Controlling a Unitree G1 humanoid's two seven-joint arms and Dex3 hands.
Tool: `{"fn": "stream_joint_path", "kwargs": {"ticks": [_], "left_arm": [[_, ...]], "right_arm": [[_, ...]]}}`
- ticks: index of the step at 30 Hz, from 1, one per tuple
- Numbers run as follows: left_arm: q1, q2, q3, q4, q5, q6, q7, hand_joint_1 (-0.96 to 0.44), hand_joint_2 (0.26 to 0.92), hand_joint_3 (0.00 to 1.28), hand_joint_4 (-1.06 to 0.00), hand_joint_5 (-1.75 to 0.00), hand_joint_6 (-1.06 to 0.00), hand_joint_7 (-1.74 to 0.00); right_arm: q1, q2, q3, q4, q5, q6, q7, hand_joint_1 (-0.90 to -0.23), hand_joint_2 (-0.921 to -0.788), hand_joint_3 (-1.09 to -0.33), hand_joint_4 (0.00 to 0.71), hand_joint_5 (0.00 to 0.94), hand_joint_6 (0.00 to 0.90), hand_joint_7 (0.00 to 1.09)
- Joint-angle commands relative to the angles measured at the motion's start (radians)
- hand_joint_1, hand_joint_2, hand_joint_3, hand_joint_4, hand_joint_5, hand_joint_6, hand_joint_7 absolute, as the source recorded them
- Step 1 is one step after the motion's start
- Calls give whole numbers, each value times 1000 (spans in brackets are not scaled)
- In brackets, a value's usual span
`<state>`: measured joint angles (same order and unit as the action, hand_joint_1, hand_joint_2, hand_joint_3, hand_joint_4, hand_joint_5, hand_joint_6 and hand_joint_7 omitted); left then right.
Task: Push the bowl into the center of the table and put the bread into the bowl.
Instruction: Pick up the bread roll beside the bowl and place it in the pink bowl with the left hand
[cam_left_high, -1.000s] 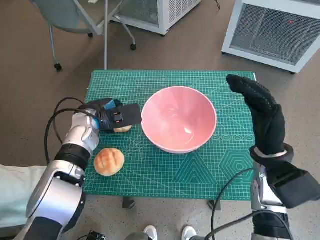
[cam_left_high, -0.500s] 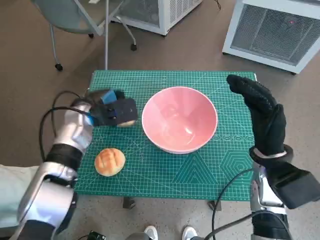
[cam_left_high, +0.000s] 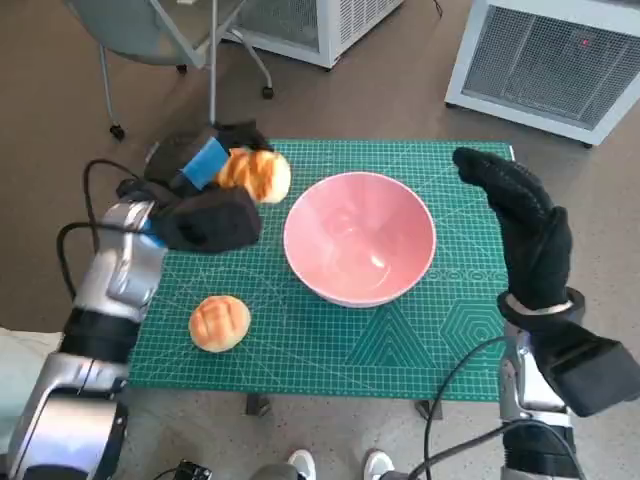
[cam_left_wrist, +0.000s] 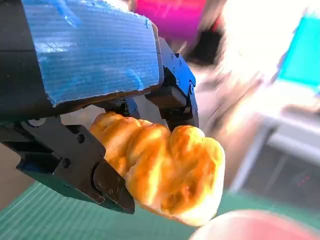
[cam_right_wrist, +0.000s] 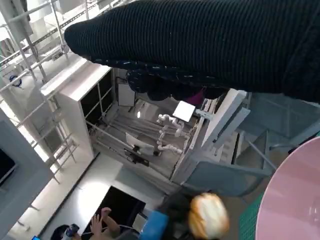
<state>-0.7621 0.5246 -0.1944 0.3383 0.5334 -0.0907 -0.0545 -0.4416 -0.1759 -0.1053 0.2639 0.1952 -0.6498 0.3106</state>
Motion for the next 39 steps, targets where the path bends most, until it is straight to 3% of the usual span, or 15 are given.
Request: {"fn": "stream_joint_path", "kwargs": {"ticks": [1, 4, 14, 27, 39], "left_arm": [[38, -28, 12, -135, -10, -38, 23, 2, 890, 19, -833, -1130, -751, -907], [42, -49, 2, -173, -15, -44, 4, 2, 890, 19, -827, -1152, -762, -879], [4, -144, -95, -171, 37, -53, -36, 1, 904, 15, -830, -1030, -678, -1090], [-60, -214, -191, 75, 103, -177, 13, 1, 919, 20, -790, -1058, -639, -1147], [-107, -249, -226, 262, 111, -222, 21, 1, 920, 40, -755, -1083, -623, -1177]], "right_arm": [[24, 9, 9, 4, 10, 14, 13, -735, -921, -757, 141, 0, -1, 464], [23, 10, 9, 8, 10, 13, 14, -733, -921, -758, 140, 0, -1, 462], [31, 11, 10, 10, 9, 9, 20, -731, -921, -765, 137, 0, -1, 459], [53, 4, 7, -19, -1, 18, 13, -723, -921, -775, 136, 0, -1, 452], [63, 1, 2, -36, -13, 27, 2, -708, -921, -779, 136, 0, -1, 438]]}}
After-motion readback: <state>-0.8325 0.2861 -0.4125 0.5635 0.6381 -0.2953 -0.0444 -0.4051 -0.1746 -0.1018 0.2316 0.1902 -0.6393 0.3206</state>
